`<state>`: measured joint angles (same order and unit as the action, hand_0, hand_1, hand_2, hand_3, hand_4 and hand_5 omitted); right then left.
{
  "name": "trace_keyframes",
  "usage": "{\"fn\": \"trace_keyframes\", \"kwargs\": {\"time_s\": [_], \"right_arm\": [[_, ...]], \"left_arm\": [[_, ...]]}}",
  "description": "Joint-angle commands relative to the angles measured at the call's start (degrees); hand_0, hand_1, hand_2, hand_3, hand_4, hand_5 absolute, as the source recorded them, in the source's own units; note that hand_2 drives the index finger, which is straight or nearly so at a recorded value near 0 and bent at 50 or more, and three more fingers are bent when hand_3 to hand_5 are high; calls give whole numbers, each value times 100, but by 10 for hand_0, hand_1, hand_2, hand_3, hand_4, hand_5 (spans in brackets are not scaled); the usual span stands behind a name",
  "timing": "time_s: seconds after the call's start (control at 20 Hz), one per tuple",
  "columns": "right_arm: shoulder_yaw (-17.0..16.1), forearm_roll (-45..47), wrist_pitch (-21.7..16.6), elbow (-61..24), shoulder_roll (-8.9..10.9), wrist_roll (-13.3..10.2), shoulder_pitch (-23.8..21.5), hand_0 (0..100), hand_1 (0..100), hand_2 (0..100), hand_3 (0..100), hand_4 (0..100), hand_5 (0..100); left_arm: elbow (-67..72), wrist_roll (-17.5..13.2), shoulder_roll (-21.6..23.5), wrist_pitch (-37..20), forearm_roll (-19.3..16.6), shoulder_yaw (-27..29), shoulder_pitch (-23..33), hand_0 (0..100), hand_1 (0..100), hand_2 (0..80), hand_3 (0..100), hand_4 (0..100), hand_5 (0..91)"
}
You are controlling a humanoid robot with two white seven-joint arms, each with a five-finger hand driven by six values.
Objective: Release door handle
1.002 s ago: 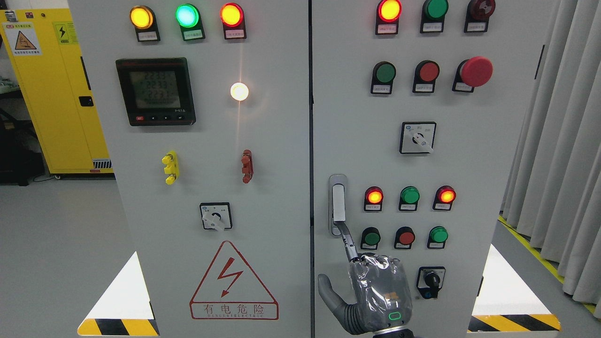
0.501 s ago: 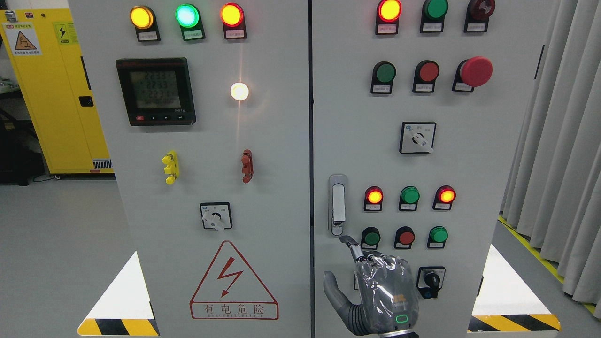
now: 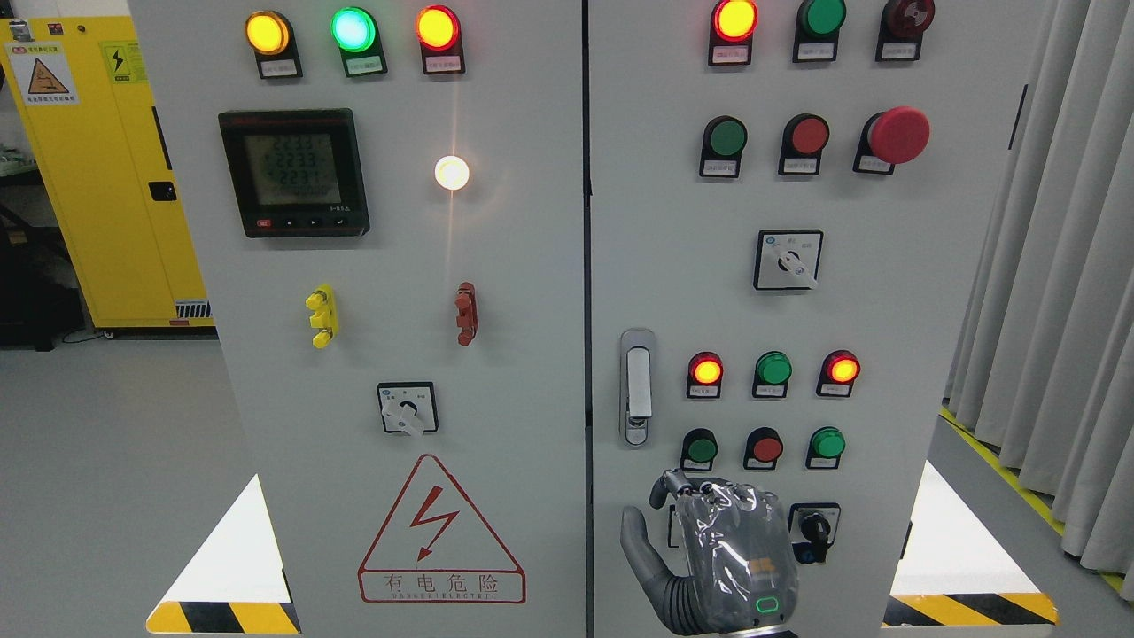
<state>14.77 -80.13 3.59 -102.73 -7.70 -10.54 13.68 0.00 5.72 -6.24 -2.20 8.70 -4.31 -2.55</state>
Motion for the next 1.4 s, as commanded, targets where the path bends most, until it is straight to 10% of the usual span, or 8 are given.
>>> {"fn": "trace_keyframes", "kwargs": {"time_s": [0.0,0.3,1.35], "right_arm": [[-18,15,45,-124,14,149,143,461,196,892,1000,1000,1000],[-35,15,63,-98,-4,237,337,260,162,943,1000,1000,1000],[-53,-55,397,60,-4,545,1066,238,414,946,1000,1000,1000]], "left_arm": [[-70,-1,0,0,0,0,0,120,556,0,0,0,0],[-70,-1,0,0,0,0,0,120,556,0,0,0,0],[-70,-1,0,0,0,0,0,120,556,0,0,0,0]]}}
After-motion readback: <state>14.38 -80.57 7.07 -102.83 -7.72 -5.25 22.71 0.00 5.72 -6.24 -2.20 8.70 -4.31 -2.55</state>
